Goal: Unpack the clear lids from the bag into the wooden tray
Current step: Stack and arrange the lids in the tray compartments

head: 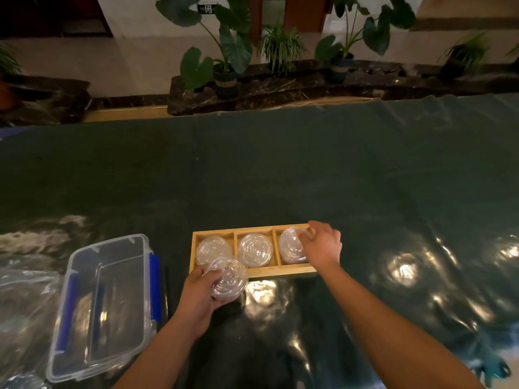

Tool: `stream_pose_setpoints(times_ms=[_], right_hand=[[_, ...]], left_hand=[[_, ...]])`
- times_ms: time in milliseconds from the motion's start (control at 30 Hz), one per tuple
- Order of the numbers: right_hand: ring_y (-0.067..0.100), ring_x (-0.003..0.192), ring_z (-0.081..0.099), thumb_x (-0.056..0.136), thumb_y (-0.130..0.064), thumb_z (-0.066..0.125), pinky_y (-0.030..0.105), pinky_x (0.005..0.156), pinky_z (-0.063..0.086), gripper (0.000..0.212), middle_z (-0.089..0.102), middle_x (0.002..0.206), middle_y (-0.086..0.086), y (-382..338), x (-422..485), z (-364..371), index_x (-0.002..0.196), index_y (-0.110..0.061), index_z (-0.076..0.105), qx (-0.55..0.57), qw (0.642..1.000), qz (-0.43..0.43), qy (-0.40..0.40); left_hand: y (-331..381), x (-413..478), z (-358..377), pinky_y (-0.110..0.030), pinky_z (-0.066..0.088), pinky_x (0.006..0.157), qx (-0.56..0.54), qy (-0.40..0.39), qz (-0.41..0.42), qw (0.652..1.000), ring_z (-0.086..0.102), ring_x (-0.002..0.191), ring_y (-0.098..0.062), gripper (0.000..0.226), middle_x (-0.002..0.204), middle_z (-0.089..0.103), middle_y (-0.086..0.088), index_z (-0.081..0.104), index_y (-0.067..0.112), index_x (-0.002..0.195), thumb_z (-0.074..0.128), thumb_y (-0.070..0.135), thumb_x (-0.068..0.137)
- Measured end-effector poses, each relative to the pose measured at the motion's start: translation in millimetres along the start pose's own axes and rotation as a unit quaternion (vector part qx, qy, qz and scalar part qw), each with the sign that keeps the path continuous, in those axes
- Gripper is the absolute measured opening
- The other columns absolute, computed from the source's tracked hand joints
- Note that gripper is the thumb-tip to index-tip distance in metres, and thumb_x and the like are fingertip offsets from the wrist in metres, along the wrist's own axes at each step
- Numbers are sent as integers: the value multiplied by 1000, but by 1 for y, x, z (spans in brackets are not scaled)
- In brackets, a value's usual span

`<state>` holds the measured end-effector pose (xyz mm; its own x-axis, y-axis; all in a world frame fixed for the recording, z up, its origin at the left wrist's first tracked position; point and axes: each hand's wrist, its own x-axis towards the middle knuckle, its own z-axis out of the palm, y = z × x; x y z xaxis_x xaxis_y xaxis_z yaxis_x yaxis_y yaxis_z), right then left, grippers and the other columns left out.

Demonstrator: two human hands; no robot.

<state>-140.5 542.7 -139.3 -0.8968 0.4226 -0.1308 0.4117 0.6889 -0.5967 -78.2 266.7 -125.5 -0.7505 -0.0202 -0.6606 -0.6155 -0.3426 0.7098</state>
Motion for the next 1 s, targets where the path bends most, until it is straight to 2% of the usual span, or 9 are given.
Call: stream_pose_setpoints(times_ms=[67,167,267,433,667,767,833,900,1000], right_hand=[[23,119,54,93,-33,64,39,98,47,31,67,123,0,-14,-18,-9,121,-21,66,67,998,-23,1],[18,93,68,90,-37,65,42,84,58,14,72,95,-6,-46,-62,-12,97,-26,71,221,963,-37,-149],[17,88,71,86,-44,69,38,72,63,22,71,95,-5,-69,-95,-4,99,-27,67,254,932,-42,-254],[20,83,68,86,-28,75,42,75,60,24,67,93,1,-76,-110,7,105,-28,61,208,957,-48,-196],[11,69,67,84,-10,76,24,57,53,25,71,83,2,-70,-103,2,101,-20,62,308,916,43,-254],[18,78,68,85,-9,75,28,59,53,24,71,95,7,-70,-87,-3,103,-18,62,324,919,73,-213],[20,81,67,86,-9,75,32,63,55,23,69,99,5,-71,-72,-4,102,-19,62,294,939,75,-162],[19,82,67,87,-14,74,35,67,57,22,68,96,0,-73,-57,-2,102,-21,61,228,964,49,-126],[15,75,66,87,-22,73,27,57,48,21,69,82,-4,-77,-38,6,100,-28,57,128,986,14,-109]], left_hand=[[2,0,3,-47,63,73,6,0,5,1000,70,110,-36,33,128,67,-19,58,11,131,59,5,99],[5,-2,10,-51,64,76,7,-2,13,1000,71,109,-36,33,128,68,-19,58,12,130,59,5,98],[7,-6,16,-59,61,89,-7,-12,19,1000,71,110,-37,40,129,68,-17,55,15,138,59,6,99],[8,-17,21,-49,64,83,-2,-31,25,999,72,108,-33,41,127,69,-16,53,15,139,56,5,99],[4,-26,10,-54,61,92,2,-46,21,999,74,107,-31,33,121,74,-12,62,21,129,61,14,97],[2,-26,-3,-39,60,80,73,-3,54,996,72,102,-25,25,118,72,-10,64,24,123,60,19,99],[-3,-22,-15,-30,52,85,271,38,132,953,64,109,-17,28,131,62,-3,60,31,124,63,22,98],[-8,-16,-26,-32,47,99,459,68,202,863,54,122,-18,42,143,46,0,53,32,136,65,26,96],[-5,-9,-31,-42,42,113,509,100,207,829,43,138,-26,54,155,36,-6,46,25,147,65,26,96]])
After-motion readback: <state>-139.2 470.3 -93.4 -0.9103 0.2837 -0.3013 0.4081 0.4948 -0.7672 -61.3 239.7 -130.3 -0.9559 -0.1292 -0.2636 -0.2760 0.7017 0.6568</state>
